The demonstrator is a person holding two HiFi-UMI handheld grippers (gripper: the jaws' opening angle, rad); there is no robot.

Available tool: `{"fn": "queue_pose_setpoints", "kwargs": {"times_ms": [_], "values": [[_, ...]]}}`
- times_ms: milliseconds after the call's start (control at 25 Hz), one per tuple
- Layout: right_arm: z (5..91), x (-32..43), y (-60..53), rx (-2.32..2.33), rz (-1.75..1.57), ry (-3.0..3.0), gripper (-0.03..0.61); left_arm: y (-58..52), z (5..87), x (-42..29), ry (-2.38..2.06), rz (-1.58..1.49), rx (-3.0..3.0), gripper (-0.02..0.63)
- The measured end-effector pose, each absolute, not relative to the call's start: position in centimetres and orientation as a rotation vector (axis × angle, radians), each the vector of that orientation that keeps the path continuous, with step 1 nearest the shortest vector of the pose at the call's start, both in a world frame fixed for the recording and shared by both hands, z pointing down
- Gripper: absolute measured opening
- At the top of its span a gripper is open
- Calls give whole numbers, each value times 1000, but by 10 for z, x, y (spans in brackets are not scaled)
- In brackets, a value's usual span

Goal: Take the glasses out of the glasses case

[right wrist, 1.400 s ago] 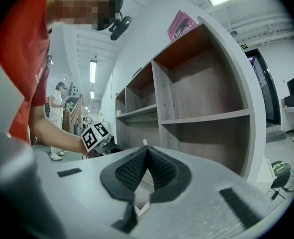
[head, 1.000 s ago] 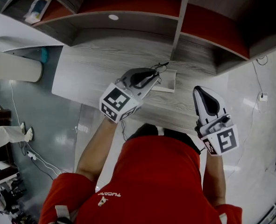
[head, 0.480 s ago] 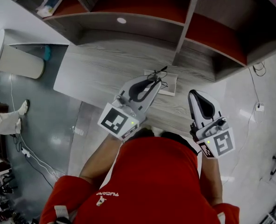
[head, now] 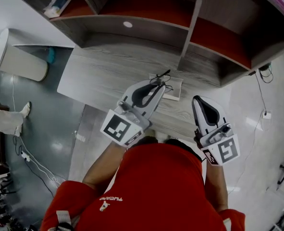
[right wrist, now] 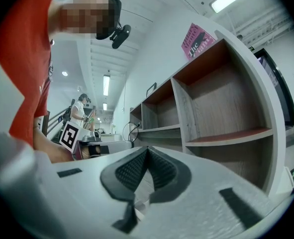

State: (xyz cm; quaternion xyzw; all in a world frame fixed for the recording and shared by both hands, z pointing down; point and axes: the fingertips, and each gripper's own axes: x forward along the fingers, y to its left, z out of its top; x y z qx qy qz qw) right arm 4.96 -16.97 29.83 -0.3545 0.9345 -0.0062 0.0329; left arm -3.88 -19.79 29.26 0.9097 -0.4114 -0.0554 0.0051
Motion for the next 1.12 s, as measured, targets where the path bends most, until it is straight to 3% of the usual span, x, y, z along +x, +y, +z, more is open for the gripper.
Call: {"fn": "queue_pose_setpoints", "kwargs": {"times_ms": [1120], "values": [[299,49,-166,-1095,9,2894,3,-196,291,-38,-1265,-156,2870,41]]}}
